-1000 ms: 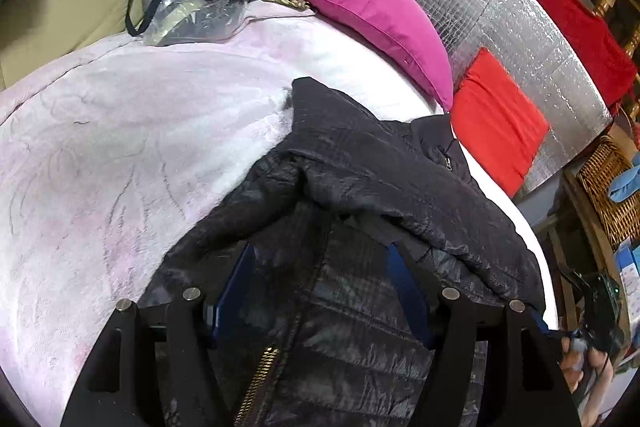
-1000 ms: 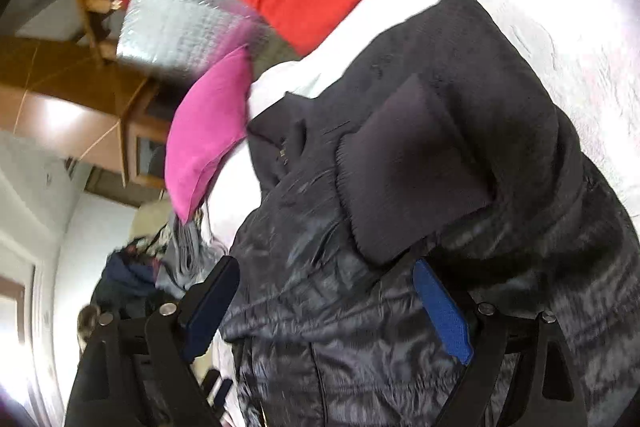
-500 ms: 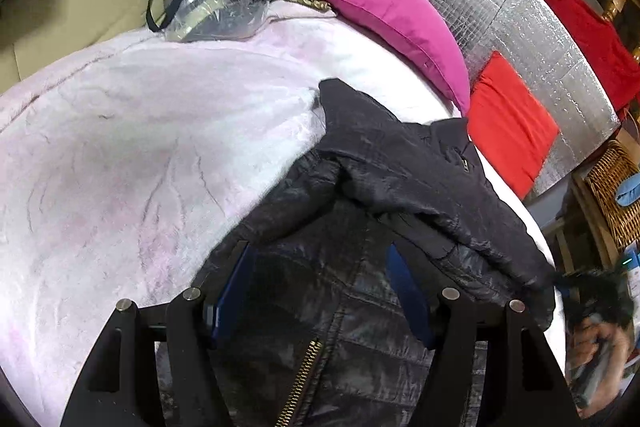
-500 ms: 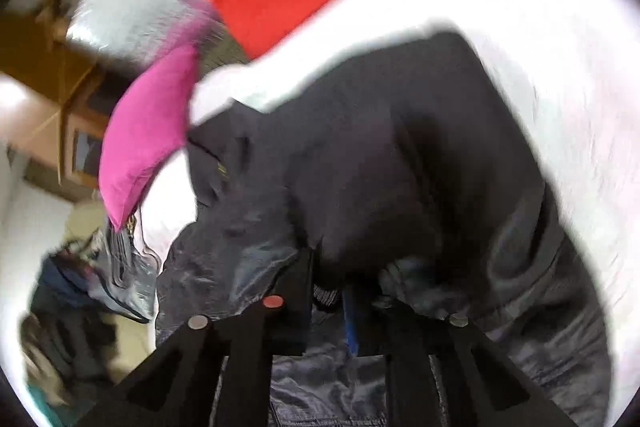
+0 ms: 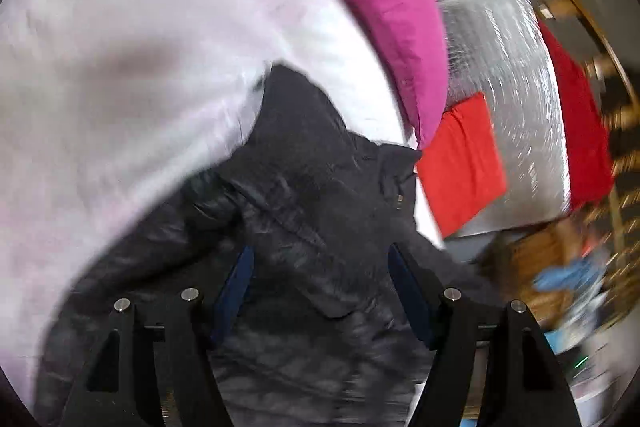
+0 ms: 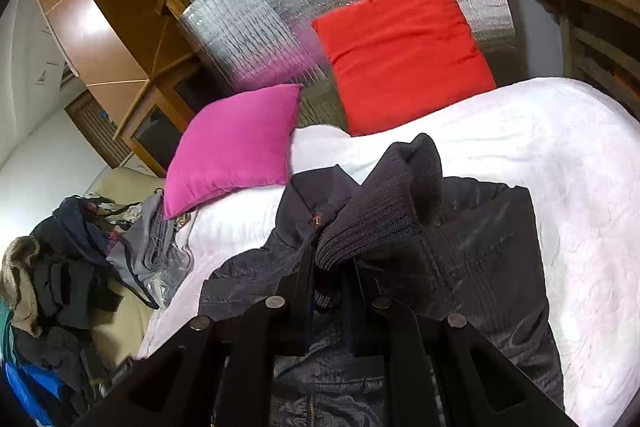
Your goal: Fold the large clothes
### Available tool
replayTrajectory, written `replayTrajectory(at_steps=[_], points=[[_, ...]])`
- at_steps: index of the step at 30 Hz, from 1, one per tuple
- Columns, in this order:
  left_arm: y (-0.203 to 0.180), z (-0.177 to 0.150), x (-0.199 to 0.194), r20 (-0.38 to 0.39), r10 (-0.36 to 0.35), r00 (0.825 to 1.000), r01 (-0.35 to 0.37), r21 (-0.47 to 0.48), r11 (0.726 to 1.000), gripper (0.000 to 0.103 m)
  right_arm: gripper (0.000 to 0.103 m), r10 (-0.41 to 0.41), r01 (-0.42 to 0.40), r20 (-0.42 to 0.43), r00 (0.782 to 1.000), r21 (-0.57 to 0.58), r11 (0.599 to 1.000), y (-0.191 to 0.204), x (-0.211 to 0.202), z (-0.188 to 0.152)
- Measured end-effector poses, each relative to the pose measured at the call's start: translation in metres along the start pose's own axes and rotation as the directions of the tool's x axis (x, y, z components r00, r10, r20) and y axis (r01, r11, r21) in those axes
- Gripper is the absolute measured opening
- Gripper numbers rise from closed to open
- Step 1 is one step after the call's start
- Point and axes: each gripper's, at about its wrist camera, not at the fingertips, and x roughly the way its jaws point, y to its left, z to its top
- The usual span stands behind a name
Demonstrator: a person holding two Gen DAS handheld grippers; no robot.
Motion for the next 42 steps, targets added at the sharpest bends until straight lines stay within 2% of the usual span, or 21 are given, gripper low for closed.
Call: replayTrajectory(at_steps=[2, 3, 5, 6, 9, 11, 13, 16, 18, 21, 22, 23, 24, 25, 26, 31, 33, 34, 38, 40, 42], points=[[0.004, 0.007, 0.006, 0.007, 0.009, 1.000, -0.009, -0.050, 0.999, 0.068, 0.012, 0.006, -0.006, 0.005, 1.000, -0.014, 1.000, 0.001, -0.003, 0.000], [0.004, 0.010, 0.009, 0.009, 0.008, 1.000, -0.007, -0.060, 0.998, 0.063, 0.012, 0.006, -0.006, 0.012, 1.000, -0.026, 1.000, 0.002, -0.006, 0.000], [0.001, 0.015, 0.013, 0.024, 0.029, 0.999, -0.028, -0.045, 0.999, 0.038, 0.012, 0.009, -0.008, 0.026, 1.000, -0.049, 0.999, 0.001, -0.011, -0.002], [-0.001, 0.017, 0.015, 0.028, 0.058, 0.998, -0.058, -0.024, 0.998, 0.015, 0.012, 0.006, -0.005, 0.031, 1.000, -0.051, 0.999, -0.004, -0.012, -0.006], [-0.001, 0.018, 0.027, 0.025, 0.154, 0.988, -0.155, 0.061, 0.986, 0.010, 0.012, -0.032, 0.032, -0.024, 0.999, -0.004, 0.999, -0.037, 0.005, -0.031], [0.003, 0.015, 0.034, 0.014, 0.186, 0.982, -0.187, 0.082, 0.979, 0.010, 0.012, -0.091, 0.093, -0.093, 0.991, 0.014, 0.996, -0.062, 0.031, -0.053], [0.003, 0.011, 0.037, 0.009, 0.216, 0.976, -0.215, 0.114, 0.970, 0.011, 0.012, -0.105, 0.112, -0.148, 0.983, 0.036, 0.993, -0.084, 0.052, -0.069], [-0.001, 0.008, 0.033, 0.021, 0.245, 0.969, -0.244, 0.171, 0.955, 0.016, 0.012, -0.084, 0.092, -0.150, 0.985, 0.043, 0.995, -0.095, 0.060, -0.078], [0.000, 0.008, 0.031, 0.017, 0.249, 0.968, -0.248, 0.174, 0.953, 0.017, 0.012, -0.085, 0.090, -0.147, 0.985, 0.026, 0.996, -0.093, 0.059, -0.076], [0.000, 0.003, 0.023, 0.035, 0.254, 0.967, -0.255, 0.205, 0.945, 0.019, 0.014, -0.038, 0.049, -0.178, 0.983, 0.060, 0.997, -0.099, 0.059, -0.073], [-0.004, -0.001, 0.017, 0.057, 0.268, 0.962, -0.273, 0.241, 0.931, 0.021, 0.019, -0.028, 0.042, -0.182, 0.983, 0.072, 0.997, -0.103, 0.059, -0.073], [-0.008, -0.006, 0.011, 0.083, 0.285, 0.955, -0.297, 0.267, 0.917, 0.026, 0.033, -0.022, 0.038, -0.186, 0.982, 0.086, 0.996, -0.109, 0.057, -0.075], [-0.013, -0.011, 0.001, 0.126, 0.308, 0.943, -0.331, 0.288, 0.898, 0.040, 0.042, -0.004, 0.023, -0.183, 0.983, 0.102, 0.994, -0.113, 0.055, -0.078], [-0.016, -0.014, -0.005, 0.155, 0.318, 0.935, -0.352, 0.300, 0.887, 0.051, 0.064, 0.037, -0.016, -0.167, 0.985, 0.127, 0.992, -0.118, 0.051, -0.080], [-0.022, -0.018, -0.014, 0.192, 0.317, 0.929, -0.364, 0.319, 0.875, 0.053, 0.069, 0.062, -0.040, -0.152, 0.987, 0.142, 0.989, -0.119, 0.045, -0.082], [-0.061, -0.036, -0.033, 0.291, 0.276, 0.916, -0.386, 0.454, 0.803, 0.058, 0.074, 0.114, -0.085, -0.130, 0.985, 0.208, 0.974, -0.121, 0.024, -0.080], [-0.081, -0.046, -0.025, 0.322, 0.258, 0.911, -0.398, 0.524, 0.753, 0.061, 0.074, 0.134, -0.098, -0.128, 0.983, 0.251, 0.963, -0.123, 0.016, -0.077], [-0.087, -0.050, -0.020, 0.328, 0.255, 0.910, -0.402, 0.544, 0.737, 0.062, 0.074, 0.132, -0.095, -0.132, 0.982, 0.256, 0.962, -0.122, 0.015, -0.076], [-0.105, -0.066, 0.023, 0.302, 0.263, 0.916, -0.399, 0.624, 0.673, 0.062, 0.074, 0.125, -0.108, -0.094, 0.988, 0.168, 0.980, -0.101, -0.006, -0.070], [-0.106, -0.072, 0.049, 0.278, 0.315, 0.907, -0.419, 0.647, 0.636, 0.062, 0.074, 0.109, -0.103, -0.070, 0.992, 0.091, 0.991, -0.083, -0.009, -0.063], [-0.097, -0.075, 0.078, 0.244, 0.387, 0.889, -0.444, 0.663, 0.603, 0.062, 0.074, 0.099, -0.099, -0.055, 0.994, 0.004, 0.995, -0.064, -0.005, -0.055]])
